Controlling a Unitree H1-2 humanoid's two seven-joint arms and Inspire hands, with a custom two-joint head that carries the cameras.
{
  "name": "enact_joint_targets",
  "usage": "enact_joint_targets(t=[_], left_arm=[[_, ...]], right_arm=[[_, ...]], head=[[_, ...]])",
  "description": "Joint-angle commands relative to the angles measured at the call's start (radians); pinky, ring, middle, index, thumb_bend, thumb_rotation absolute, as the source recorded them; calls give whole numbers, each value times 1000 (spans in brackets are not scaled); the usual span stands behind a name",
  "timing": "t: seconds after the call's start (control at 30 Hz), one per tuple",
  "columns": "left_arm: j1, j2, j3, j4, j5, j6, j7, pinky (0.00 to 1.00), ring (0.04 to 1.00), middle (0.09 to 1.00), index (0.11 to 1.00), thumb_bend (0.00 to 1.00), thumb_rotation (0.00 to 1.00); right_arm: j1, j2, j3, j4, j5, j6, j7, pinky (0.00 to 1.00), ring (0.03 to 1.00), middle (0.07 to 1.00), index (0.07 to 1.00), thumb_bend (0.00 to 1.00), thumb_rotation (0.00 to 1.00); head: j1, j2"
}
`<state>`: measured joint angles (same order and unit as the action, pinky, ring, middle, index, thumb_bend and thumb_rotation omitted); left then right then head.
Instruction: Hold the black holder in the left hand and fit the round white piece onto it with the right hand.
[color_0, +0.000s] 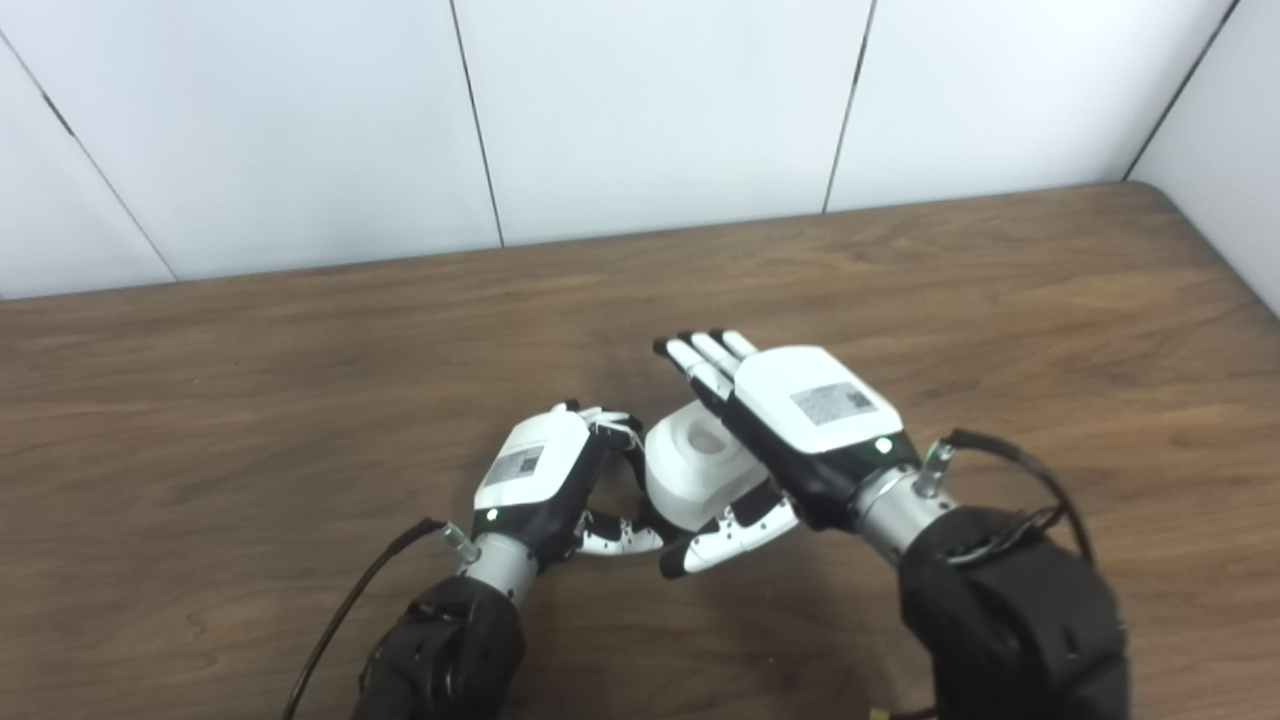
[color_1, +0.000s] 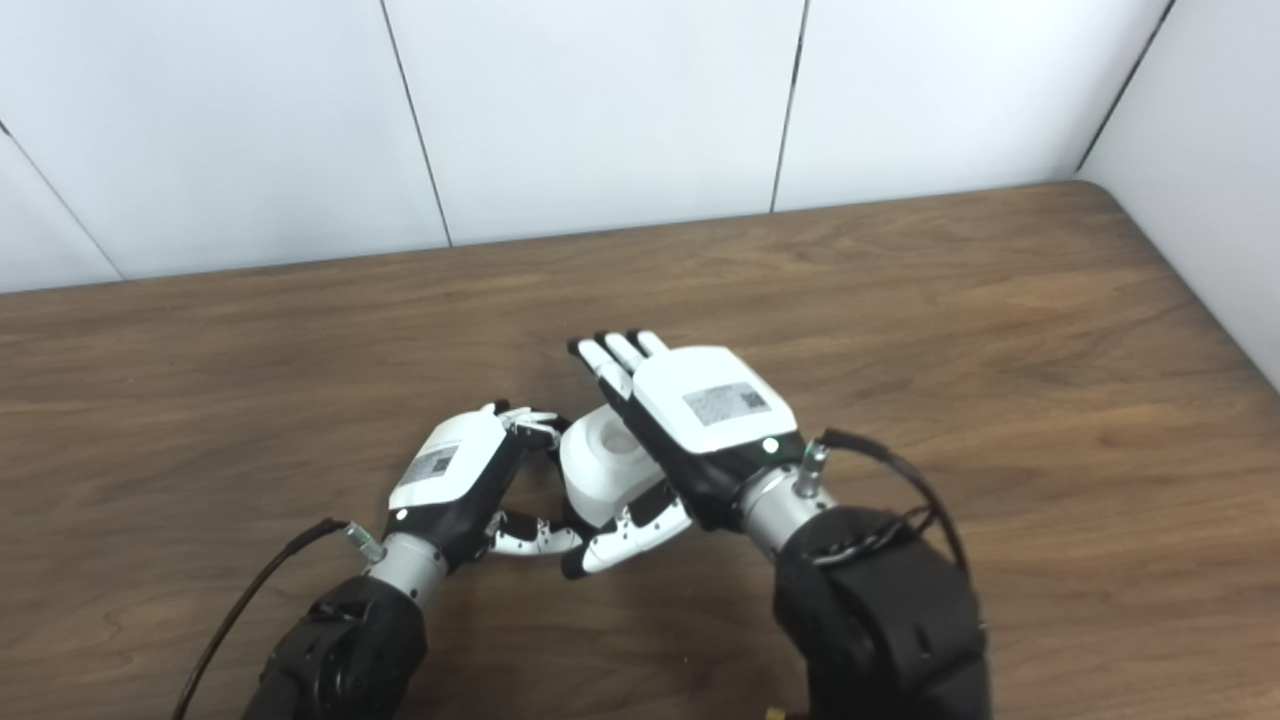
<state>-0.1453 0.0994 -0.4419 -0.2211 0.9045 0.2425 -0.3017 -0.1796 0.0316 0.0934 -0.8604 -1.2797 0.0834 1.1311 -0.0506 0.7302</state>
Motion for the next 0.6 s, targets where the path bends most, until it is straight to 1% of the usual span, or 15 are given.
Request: enact_joint_targets(t=[0.0, 0.07, 0.2, 0.27, 0.4, 0.47, 0.53, 0.57], left_arm=[[-31, -9, 1, -1, 0, -22, 31, 1000, 900, 829, 482, 517, 46], [-32, -9, -2, 4, 2, -21, 32, 1000, 902, 830, 482, 517, 46], [-36, -10, -5, 17, 0, -23, 42, 988, 900, 832, 482, 517, 46], [-38, -12, -4, 25, -5, -26, 50, 993, 900, 831, 482, 517, 45], [-41, -11, 0, 42, -16, -34, 62, 1000, 903, 832, 482, 517, 45], [-43, -3, 2, 50, -21, -46, 67, 999, 901, 834, 482, 517, 45], [-44, 6, 3, 56, -24, -56, 71, 999, 900, 835, 482, 517, 45], [-44, 11, 4, 58, -26, -62, 76, 982, 896, 832, 482, 517, 45]], right_arm=[[-54, -15, -28, -56, 47, 24, 27, 757, 1000, 1000, 1000, 1000, 601], [-83, -34, -50, -76, 71, 34, 58, 784, 1000, 1000, 1000, 1000, 599], [-149, -85, -83, -89, 119, 53, 108, 788, 1000, 1000, 1000, 1000, 604], [-186, -125, -108, -90, 161, 62, 115, 811, 1000, 1000, 1000, 1000, 605], [-256, -231, -176, -90, 268, 83, 117, 781, 1000, 1000, 1000, 1000, 619], [-292, -287, -209, -90, 315, 105, 125, 848, 1000, 1000, 1000, 1000, 617], [-323, -333, -247, -90, 358, 136, 126, 960, 1000, 1000, 1000, 1000, 604], [-331, -351, -268, -90, 385, 151, 117, 980, 1000, 1000, 1000, 1000, 594]], head=[[-1, -2], [0, -7], [-3, -14], [-3, -21], [-5, -33], [-13, -42], [-20, -47], [-24, -49]])
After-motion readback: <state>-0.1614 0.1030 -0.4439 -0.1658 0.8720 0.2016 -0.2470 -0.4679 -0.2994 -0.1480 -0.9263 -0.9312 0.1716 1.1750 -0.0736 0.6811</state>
